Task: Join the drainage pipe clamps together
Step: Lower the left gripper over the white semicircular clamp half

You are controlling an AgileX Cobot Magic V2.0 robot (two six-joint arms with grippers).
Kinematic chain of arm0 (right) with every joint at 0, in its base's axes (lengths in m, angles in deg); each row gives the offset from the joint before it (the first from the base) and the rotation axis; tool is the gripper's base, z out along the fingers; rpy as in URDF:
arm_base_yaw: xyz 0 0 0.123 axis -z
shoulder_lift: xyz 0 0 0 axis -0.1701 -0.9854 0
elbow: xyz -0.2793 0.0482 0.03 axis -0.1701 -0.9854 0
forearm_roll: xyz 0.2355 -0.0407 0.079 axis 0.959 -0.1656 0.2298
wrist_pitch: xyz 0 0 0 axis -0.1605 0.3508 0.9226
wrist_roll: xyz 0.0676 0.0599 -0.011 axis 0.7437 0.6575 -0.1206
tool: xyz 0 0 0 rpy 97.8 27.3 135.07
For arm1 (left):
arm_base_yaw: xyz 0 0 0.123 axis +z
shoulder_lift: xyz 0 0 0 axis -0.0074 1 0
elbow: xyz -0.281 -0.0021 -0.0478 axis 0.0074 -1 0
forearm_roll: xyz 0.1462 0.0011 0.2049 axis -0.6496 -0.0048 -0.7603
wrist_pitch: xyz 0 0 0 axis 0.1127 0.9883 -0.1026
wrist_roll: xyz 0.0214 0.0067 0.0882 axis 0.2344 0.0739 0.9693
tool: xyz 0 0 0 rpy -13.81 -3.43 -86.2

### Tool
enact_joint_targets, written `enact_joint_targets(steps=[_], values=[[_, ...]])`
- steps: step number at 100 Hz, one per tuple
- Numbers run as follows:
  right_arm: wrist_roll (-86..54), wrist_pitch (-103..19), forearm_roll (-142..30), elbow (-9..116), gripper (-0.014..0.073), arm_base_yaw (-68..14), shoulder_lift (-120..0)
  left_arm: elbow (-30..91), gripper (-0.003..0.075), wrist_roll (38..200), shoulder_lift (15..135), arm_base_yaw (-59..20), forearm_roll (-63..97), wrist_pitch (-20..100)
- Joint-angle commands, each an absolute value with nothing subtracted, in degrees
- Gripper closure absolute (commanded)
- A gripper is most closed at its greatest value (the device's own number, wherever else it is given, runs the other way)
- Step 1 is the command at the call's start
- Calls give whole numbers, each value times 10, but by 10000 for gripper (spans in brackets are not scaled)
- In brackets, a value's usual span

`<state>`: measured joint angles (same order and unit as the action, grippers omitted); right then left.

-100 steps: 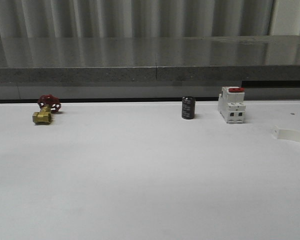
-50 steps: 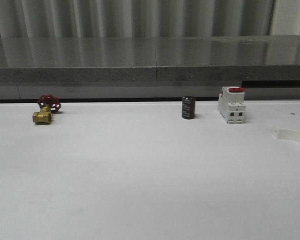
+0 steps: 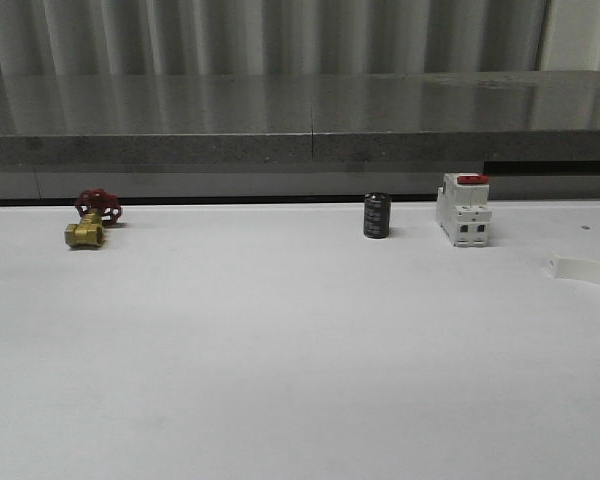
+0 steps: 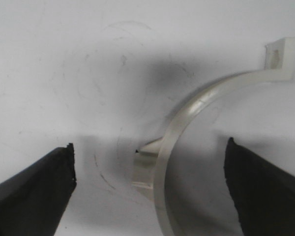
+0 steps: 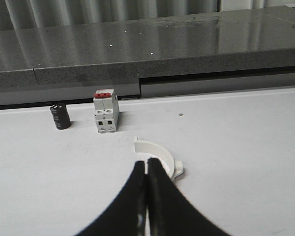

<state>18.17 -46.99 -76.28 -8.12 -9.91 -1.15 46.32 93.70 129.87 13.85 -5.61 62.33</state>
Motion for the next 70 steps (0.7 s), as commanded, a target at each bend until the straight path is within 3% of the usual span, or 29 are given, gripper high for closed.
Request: enact_joint_targets(steps=[1, 70], values=[[180, -514, -762, -72, 661, -96, 1, 480, 124, 939, 1272, 139, -55, 599], [180, -514, -762, -72, 661, -96, 1, 480, 128, 946, 1294, 139, -53, 603]])
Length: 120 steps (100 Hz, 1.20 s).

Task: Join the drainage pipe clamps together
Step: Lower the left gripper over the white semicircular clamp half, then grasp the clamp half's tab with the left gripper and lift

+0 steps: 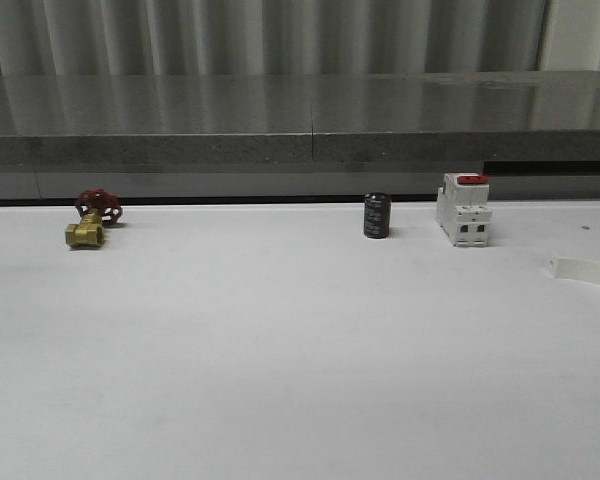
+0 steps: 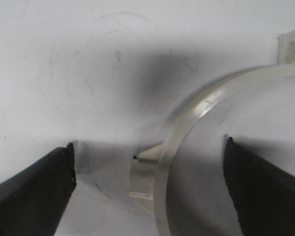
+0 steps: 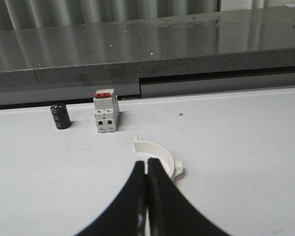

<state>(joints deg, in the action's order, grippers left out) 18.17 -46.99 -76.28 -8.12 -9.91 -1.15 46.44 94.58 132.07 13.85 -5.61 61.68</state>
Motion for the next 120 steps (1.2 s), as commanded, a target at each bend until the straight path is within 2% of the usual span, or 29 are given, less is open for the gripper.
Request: enact_joint_targets(steps=[1, 9, 16, 26, 32, 42, 51, 88, 103, 120], values=[[180, -514, -762, -72, 661, -96, 1, 480, 130, 946, 1294, 139, -53, 603], [180, -514, -762, -72, 661, -96, 1, 480, 184, 946, 1294, 139, -53, 603], [180, -514, -762, -72, 661, -96, 1, 480, 286, 946, 1294, 139, -53, 604], [180, -514, -762, -72, 661, -96, 1, 480, 489, 946, 1294, 139, -35, 606], [180, -514, -762, -72, 661, -96, 1, 480, 586, 946, 1294, 139, -31, 607], [180, -514, -762, -72, 661, -96, 1, 480, 671, 946, 1294, 139, -24, 617], [180, -514, -762, -72, 661, -96, 1, 480, 691, 946, 1294, 139, -24, 633], [180, -514, -762, -72, 661, -96, 1, 480, 691, 934, 1246, 129, 77, 711], [180, -514, -762, -72, 661, -96, 1, 480, 691, 891, 1203, 85, 76, 737], [180, -514, -762, -72, 661, -96, 1, 480, 690, 822, 1164, -11, 76, 745]])
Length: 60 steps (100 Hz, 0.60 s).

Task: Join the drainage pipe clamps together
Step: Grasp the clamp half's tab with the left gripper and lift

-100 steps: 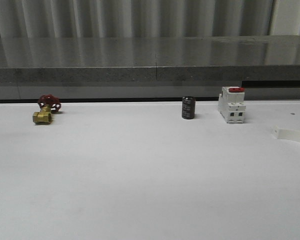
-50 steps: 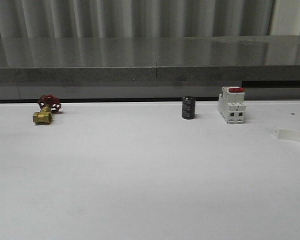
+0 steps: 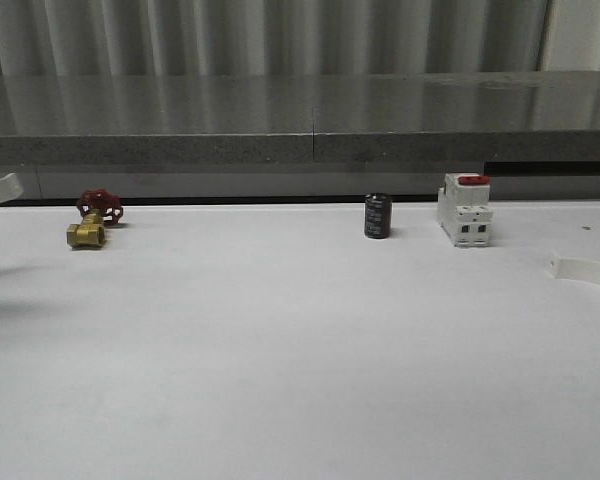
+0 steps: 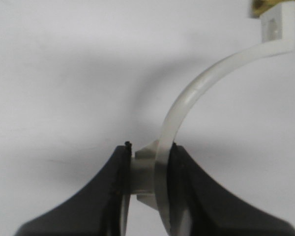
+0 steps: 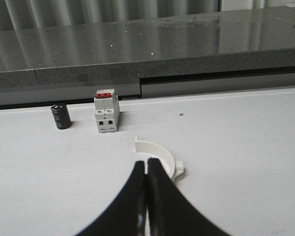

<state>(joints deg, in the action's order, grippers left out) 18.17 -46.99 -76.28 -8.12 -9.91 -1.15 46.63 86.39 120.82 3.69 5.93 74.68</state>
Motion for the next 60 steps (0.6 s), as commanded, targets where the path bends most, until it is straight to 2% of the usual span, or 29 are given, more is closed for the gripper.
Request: enact_joint_targets(steps=[1, 19, 37, 46, 60], values=[[180, -514, -762, -72, 661, -96, 1, 480, 690, 814, 1162, -20, 76, 744], [180, -514, -762, -72, 661, -96, 1, 479, 687, 720, 1166, -140, 61, 721], [180, -514, -762, -72, 661, -96, 1, 479, 687, 596, 1171, -245, -35, 687], [180, -514, -762, -72, 661, -96, 1, 479, 687, 528, 1177, -277, -73, 678], [180, -514, -762, -72, 661, -96, 1, 480, 687, 508, 1196, -304, -71, 672]])
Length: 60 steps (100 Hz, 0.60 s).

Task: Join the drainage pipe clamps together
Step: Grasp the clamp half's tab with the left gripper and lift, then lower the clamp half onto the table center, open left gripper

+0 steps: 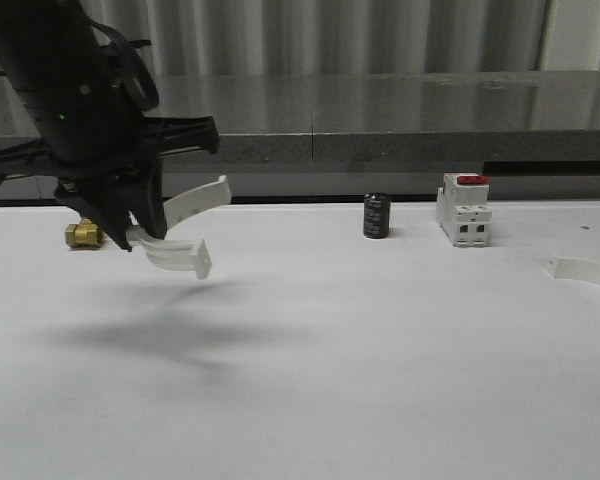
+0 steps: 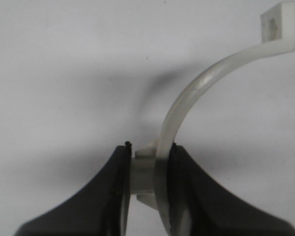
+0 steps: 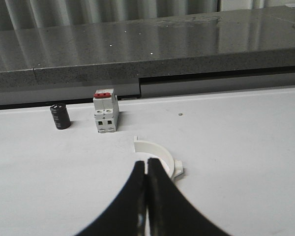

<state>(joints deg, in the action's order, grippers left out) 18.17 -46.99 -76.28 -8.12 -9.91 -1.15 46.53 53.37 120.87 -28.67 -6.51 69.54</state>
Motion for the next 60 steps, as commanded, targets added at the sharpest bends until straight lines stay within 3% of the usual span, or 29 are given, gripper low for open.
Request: enact_joint_targets(steps=[1, 60], values=[[180, -514, -762, -72, 661, -96, 1, 480, 687, 506, 1197, -307, -71, 670], [180, -514, -762, -72, 661, -96, 1, 480, 687, 468, 1255, -355, -72, 663]])
